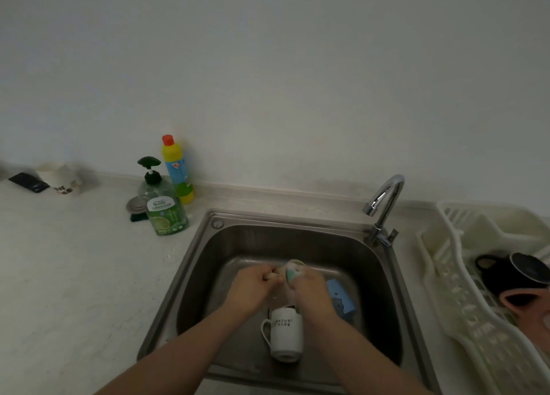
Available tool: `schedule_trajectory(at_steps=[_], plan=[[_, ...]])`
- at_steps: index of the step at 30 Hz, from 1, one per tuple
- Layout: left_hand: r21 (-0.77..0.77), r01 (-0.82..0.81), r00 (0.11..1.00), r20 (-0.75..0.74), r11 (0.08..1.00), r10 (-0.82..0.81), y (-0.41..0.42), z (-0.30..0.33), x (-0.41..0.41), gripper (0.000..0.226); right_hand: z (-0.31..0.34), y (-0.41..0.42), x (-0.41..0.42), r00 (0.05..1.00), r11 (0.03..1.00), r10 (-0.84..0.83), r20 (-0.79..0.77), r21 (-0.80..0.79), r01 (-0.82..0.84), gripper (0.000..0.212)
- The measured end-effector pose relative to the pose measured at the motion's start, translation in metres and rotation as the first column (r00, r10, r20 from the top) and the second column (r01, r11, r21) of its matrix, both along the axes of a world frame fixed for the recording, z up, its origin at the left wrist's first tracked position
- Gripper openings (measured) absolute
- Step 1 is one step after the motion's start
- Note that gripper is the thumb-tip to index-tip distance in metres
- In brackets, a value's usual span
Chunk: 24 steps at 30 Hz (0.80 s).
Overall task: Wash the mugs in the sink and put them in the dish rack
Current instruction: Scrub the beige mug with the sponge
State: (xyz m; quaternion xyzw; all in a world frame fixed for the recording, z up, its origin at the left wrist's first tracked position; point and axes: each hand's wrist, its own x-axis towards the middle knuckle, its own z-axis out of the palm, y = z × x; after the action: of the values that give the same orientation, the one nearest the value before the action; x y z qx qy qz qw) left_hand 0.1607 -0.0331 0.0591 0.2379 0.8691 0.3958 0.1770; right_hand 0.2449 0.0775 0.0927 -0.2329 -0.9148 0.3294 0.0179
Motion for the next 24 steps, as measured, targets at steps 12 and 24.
schedule_trajectory(at_steps=[12,24], plan=[[-0.021,-0.008,1.000,-0.009,1.000,0.008,-0.017,0.013,-0.015,0.036,-0.024,0.007,0.014,0.914,0.871,0.406,0.007,0.300,-0.389,0.047],[-0.014,0.116,0.993,-0.022,0.993,-0.116,-0.021,0.017,-0.021,0.021,-0.049,0.041,0.010,0.760,0.477,0.544,0.356,0.613,-0.629,0.066]])
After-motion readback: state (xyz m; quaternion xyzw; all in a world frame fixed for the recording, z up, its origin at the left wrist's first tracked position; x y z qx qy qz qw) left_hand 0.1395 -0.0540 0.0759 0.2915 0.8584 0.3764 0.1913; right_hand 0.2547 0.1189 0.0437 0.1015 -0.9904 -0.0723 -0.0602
